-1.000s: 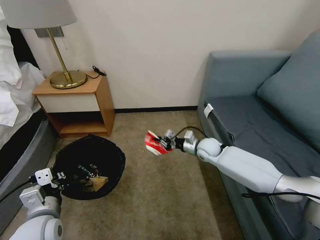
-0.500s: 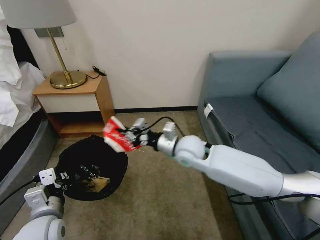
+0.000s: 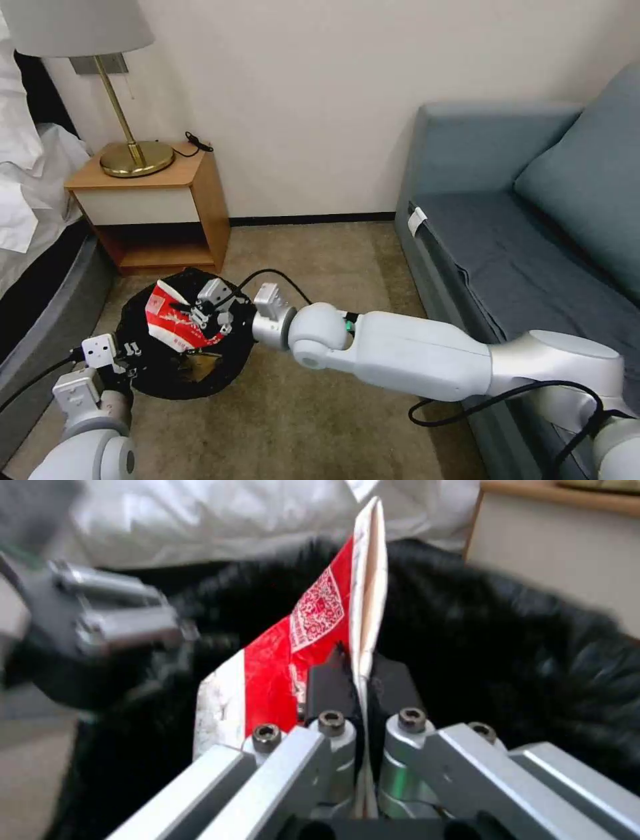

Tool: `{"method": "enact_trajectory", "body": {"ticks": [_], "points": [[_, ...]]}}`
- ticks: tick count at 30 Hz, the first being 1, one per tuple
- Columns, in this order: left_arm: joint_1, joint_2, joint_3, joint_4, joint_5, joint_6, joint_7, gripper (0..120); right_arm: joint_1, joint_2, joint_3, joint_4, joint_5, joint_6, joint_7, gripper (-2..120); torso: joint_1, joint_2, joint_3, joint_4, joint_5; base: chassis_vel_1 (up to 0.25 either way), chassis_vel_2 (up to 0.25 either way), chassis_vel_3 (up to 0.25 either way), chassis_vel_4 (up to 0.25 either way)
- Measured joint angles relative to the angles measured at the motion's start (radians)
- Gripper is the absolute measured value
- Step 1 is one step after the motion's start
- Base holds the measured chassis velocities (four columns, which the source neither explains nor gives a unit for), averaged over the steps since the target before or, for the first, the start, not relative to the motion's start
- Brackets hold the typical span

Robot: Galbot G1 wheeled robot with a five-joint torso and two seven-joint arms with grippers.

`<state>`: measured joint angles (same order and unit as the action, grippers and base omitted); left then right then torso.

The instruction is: Pick up the trash bin, then pick up the garbage on the floor and place it into the trash bin.

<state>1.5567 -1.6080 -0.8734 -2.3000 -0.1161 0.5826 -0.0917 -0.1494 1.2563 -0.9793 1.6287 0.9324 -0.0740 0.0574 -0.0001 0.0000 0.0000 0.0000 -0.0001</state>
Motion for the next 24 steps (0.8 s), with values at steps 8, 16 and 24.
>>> {"method": "enact_trajectory", "body": {"ticks": [8,16,24], "points": [[0.002,0.000,0.016,-0.003,0.001,0.002,-0.001,1,-0.002,0.043,-0.028,-0.101,-0.070,0.016,0.012,0,0.000,0.000,0.000,0.0000,0.0000,0.000,0.000,0.000,0.000],[0.002,0.000,0.013,-0.010,-0.012,0.008,-0.002,1,-0.003,0.047,-0.030,-0.126,-0.113,0.025,0.008,13,0.000,0.000,0.000,0.0000,0.0001,0.000,0.000,0.000,0.000],[-0.004,0.000,0.011,-0.006,-0.016,0.011,-0.002,1,-0.006,0.040,-0.026,-0.115,-0.113,0.022,0.015,42,0.000,0.000,0.000,-0.0001,0.0001,0.000,0.000,0.000,0.000]]}}
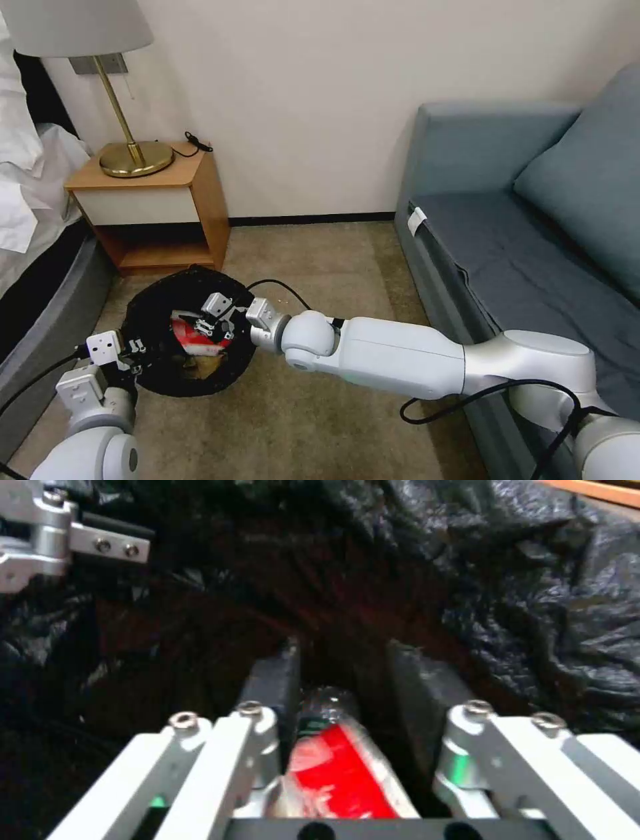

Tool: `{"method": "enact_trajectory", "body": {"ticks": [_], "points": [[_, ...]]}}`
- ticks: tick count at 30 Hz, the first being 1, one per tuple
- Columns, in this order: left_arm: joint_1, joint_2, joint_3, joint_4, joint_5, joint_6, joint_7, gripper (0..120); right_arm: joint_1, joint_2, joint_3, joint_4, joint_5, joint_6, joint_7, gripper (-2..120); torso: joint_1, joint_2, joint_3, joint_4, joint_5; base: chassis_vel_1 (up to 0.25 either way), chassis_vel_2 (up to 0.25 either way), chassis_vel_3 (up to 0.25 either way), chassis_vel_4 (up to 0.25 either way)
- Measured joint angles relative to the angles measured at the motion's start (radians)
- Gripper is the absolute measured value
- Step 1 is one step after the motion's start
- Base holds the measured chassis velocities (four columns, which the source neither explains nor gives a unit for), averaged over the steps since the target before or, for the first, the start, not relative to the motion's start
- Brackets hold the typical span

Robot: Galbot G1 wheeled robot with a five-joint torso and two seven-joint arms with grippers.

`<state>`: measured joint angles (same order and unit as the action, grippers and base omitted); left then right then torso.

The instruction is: Pick up the trash bin, then pick up the garbage on the floor and place it into the trash bin.

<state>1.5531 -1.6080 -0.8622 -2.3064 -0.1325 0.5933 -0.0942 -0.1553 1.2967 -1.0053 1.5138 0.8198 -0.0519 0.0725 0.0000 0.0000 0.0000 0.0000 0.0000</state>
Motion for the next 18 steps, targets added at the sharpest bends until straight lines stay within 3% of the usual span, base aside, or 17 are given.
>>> {"method": "enact_trajectory", "body": {"ticks": [10,14,18], "points": [[0.004,0.000,0.009,0.007,-0.020,0.003,-0.014,1,-0.005,-0.003,0.029,0.029,0.002,0.000,0.011,73,0.000,0.000,0.000,0.0001,0.0000,0.000,0.000,0.000,0.000],[0.005,0.000,0.009,0.007,-0.074,0.020,-0.046,1,0.003,-0.034,0.067,0.091,0.016,-0.004,0.017,93,0.000,0.000,0.000,0.0000,0.0000,0.000,0.000,0.000,0.000],[0.005,0.000,0.009,0.002,-0.119,0.032,-0.077,1,0.014,-0.067,0.096,0.144,0.030,-0.010,0.024,99,0.000,0.000,0.000,0.0002,0.0002,0.000,0.000,0.000,0.000]]}}
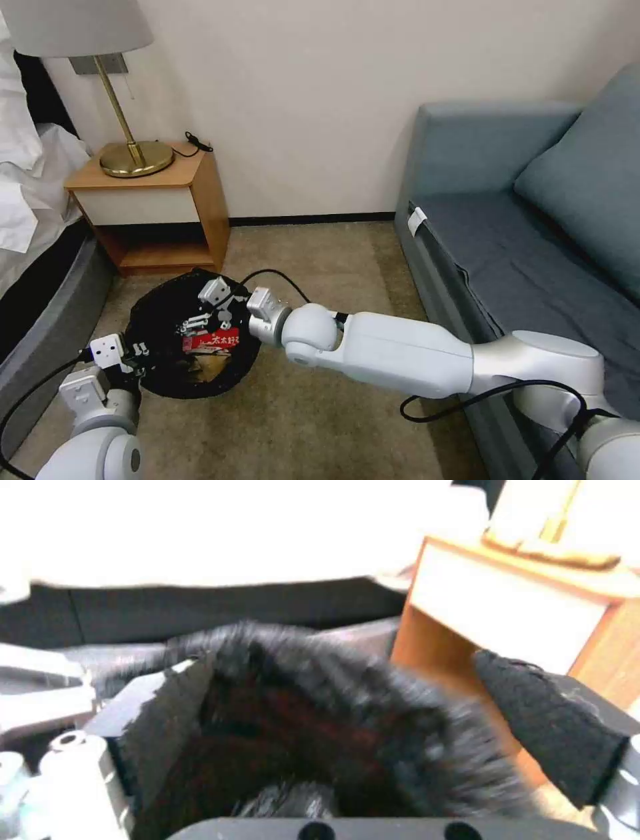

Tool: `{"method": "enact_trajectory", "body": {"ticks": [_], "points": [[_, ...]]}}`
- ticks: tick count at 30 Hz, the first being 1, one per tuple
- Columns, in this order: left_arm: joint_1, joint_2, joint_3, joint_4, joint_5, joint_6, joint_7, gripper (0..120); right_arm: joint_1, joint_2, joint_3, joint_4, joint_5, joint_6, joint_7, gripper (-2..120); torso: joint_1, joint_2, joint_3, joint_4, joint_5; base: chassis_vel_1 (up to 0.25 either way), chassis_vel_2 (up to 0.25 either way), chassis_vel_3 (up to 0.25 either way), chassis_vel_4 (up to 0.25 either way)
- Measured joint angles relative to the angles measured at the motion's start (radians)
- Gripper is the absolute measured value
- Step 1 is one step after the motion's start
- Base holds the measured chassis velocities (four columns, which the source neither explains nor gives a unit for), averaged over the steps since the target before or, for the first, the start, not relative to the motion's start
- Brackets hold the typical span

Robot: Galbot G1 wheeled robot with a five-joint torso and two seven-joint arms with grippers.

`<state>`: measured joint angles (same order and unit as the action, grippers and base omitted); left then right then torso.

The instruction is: Pick up the trash bin, then pick up the garbage on the floor and place it into the trash bin.

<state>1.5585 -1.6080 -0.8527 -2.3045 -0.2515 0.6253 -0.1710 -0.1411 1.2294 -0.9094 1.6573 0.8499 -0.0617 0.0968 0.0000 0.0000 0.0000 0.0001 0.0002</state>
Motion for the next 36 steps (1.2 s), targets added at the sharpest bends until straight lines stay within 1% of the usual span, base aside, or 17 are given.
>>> {"method": "enact_trajectory", "body": {"ticks": [1,2,5,6,8,9,10,12,13,14,15,17,21,23,27,34,36], "points": [[0.001,0.000,-0.001,-0.005,-0.033,0.008,-0.021,1,0.005,-0.021,0.017,0.025,0.007,-0.004,0.002,99,0.000,0.000,0.000,0.0000,0.0000,0.000,0.000,0.000,0.000],[0.001,0.000,-0.001,-0.005,-0.033,0.008,-0.021,1,0.005,-0.021,0.017,0.025,0.007,-0.004,0.002,99,0.000,0.000,0.000,0.0000,0.0000,0.000,0.000,0.000,0.000],[0.004,0.000,-0.002,-0.019,-0.146,0.033,-0.095,1,0.011,-0.087,0.067,0.083,0.019,-0.009,0.007,100,0.000,0.000,0.000,-0.0001,0.0001,0.000,0.000,0.000,0.000],[0.004,0.000,-0.002,-0.023,-0.202,0.043,-0.134,1,0.011,-0.123,0.090,0.106,0.023,-0.011,0.008,100,0.000,0.000,0.000,-0.0002,0.0001,0.000,0.000,0.000,0.000],[0.004,0.000,-0.002,-0.024,-0.218,0.045,-0.144,1,0.011,-0.132,0.095,0.111,0.024,-0.012,0.008,100,0.000,0.000,0.000,-0.0003,0.0001,0.000,0.000,0.000,0.000],[0.004,0.000,-0.001,-0.026,-0.284,0.058,-0.184,1,0.006,-0.174,0.118,0.138,0.028,-0.013,0.010,100,0.000,0.000,0.000,-0.0003,0.0001,0.000,0.000,0.000,0.000],[0.004,0.000,-0.001,-0.026,-0.284,0.058,-0.184,1,0.006,-0.174,0.118,0.138,0.028,-0.013,0.010,100,0.000,0.000,0.000,-0.0003,0.0001,0.000,0.000,0.000,0.000],[0.005,0.000,-0.002,-0.025,-0.362,0.073,-0.220,1,-0.003,-0.220,0.132,0.165,0.030,-0.014,0.011,100,0.000,0.000,0.000,-0.0002,0.0002,0.000,0.000,0.000,0.000],[0.003,0.000,-0.005,-0.019,-0.422,0.084,-0.245,1,-0.007,-0.246,0.138,0.182,0.030,-0.014,0.011,100,0.000,0.000,0.000,-0.0003,0.0003,0.000,0.000,0.000,0.000],[0.003,0.000,-0.005,-0.019,-0.422,0.084,-0.245,1,-0.007,-0.246,0.138,0.182,0.030,-0.014,0.011,100,0.000,0.000,0.000,-0.0003,0.0003,0.000,0.000,0.000,0.000],[-0.004,0.000,-0.009,-0.008,-0.495,0.097,-0.276,1,-0.012,-0.273,0.144,0.201,0.030,-0.014,0.010,100,0.000,0.000,0.000,-0.0003,0.0000,0.000,0.000,0.000,0.000],[-0.016,0.000,-0.014,0.021,-0.571,0.106,-0.319,1,-0.026,-0.308,0.160,0.227,0.030,-0.014,0.006,100,0.000,0.000,0.000,-0.0004,0.0001,0.000,0.000,0.000,0.000],[-0.027,0.000,-0.014,0.062,-0.579,0.106,-0.336,1,-0.050,-0.327,0.180,0.242,0.023,-0.014,0.004,100,0.000,0.000,0.000,-0.0001,0.0000,0.000,0.000,0.000,0.000],[-0.029,0.000,-0.014,0.067,-0.579,0.106,-0.338,1,-0.054,-0.329,0.183,0.244,0.021,-0.013,0.004,100,0.000,0.000,0.000,-0.0001,0.0000,0.000,0.000,0.000,0.000],[-0.045,0.000,-0.019,0.137,-0.560,0.104,-0.344,1,-0.117,-0.348,0.222,0.257,-0.005,-0.006,-0.003,100,0.000,0.000,0.000,-0.0001,-0.0002,0.000,0.000,0.000,0.000],[-0.050,0.000,-0.020,0.171,-0.543,0.103,-0.344,1,-0.201,-0.359,0.265,0.266,-0.029,0.001,-0.010,100,0.000,0.000,0.000,-0.0002,-0.0001,0.000,0.000,0.000,0.000],[-0.052,0.000,-0.020,0.185,-0.536,0.103,-0.344,1,-0.250,-0.362,0.289,0.268,-0.042,0.003,-0.013,100,0.000,0.000,0.000,-0.0001,-0.0002,0.000,0.000,0.000,0.000]]}}
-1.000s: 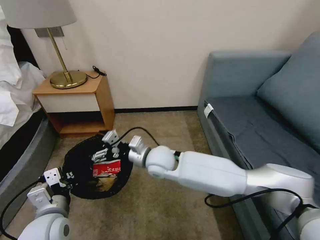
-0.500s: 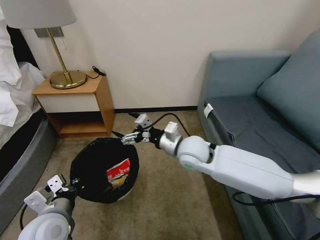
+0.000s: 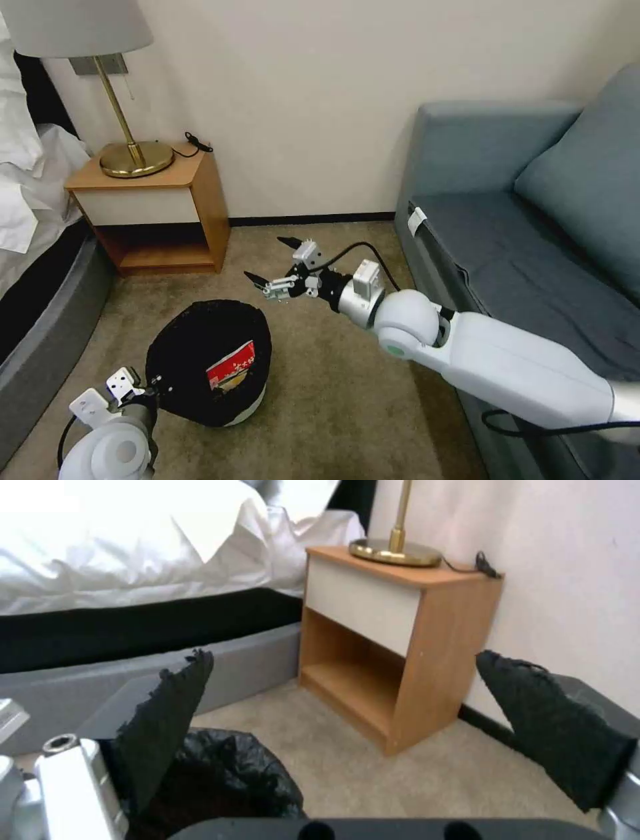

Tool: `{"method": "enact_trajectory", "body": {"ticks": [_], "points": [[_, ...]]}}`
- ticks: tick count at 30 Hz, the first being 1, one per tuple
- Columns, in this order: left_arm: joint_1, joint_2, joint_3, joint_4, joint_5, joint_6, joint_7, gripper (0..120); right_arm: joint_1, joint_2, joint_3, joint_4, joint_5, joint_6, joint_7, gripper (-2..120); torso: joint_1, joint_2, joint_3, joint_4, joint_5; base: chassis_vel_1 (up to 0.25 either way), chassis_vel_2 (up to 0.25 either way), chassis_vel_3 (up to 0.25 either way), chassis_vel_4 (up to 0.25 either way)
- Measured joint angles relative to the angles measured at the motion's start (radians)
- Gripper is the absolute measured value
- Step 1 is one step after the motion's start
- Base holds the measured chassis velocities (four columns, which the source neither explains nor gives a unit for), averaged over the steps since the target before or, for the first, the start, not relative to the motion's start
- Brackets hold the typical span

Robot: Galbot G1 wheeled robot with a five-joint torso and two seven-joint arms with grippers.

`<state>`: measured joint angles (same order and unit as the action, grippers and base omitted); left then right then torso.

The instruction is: Pick up the trash bin, then pick up the garbage on the floor and place it into the trash bin.

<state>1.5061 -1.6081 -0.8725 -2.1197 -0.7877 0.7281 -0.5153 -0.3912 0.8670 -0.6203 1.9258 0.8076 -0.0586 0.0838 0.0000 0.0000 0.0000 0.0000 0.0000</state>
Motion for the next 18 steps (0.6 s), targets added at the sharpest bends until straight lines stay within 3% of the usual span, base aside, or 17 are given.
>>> {"method": "enact_trajectory", "body": {"ticks": [18], "points": [[-0.009,0.000,0.007,0.056,0.016,-0.008,-0.004,1,-0.092,-0.022,0.060,0.009,-0.036,0.016,-0.011,100,0.000,0.000,0.000,0.0000,0.0002,0.000,0.000,0.000,0.000]]}}
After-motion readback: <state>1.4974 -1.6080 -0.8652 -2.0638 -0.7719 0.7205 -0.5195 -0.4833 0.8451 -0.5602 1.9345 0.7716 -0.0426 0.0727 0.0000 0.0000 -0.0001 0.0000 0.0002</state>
